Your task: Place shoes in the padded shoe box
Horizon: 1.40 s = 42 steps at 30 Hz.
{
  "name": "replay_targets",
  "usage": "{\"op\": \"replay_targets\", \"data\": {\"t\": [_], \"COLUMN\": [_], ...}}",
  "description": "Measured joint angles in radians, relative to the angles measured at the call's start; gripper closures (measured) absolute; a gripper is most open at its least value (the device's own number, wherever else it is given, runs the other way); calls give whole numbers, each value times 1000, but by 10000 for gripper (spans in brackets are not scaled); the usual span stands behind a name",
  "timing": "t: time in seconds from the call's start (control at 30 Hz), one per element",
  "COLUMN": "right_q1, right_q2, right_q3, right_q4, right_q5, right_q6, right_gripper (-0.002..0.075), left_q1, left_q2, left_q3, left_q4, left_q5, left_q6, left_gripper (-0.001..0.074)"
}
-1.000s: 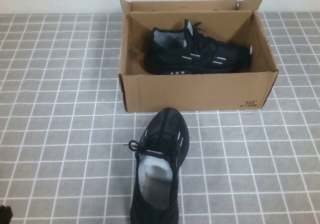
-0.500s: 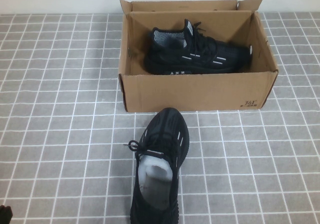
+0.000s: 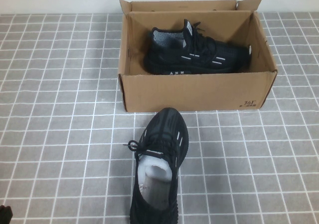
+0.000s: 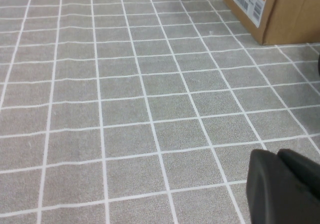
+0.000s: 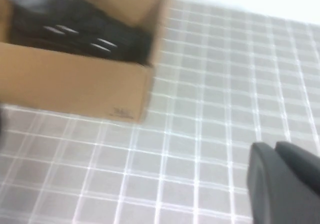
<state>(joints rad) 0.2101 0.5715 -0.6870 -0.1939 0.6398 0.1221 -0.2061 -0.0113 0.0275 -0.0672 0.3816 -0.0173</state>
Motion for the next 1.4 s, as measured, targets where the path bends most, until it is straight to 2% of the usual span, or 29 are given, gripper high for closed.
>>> {"op": "replay_targets", "data": {"t": [0.1,0.33,0.6,0.87,1.4], "right_q1": [-14,-177,-277,-288,-288], "right_q2": [-90,-285,-500,-580,-580], "right_q3": [159,493,696,714,714], "right_q4": [-3,-3,-3,-3,-18], "right_q5": [-66,-311,-407,-261,-242], "right_q6": [21,30,32,50,52], "right_gripper": [734,734,734,734,734], "left_q1": [0,0,0,0,0], "left_q2": [0,0,0,-2,-2], "left_q3": [0,0,0,0,0], "left_q4": [0,0,0,0,0], "left_q5": [0,0,0,0,0], "left_q6": [0,0,0,0,0], "left_gripper": [739,739,739,739,739]}}
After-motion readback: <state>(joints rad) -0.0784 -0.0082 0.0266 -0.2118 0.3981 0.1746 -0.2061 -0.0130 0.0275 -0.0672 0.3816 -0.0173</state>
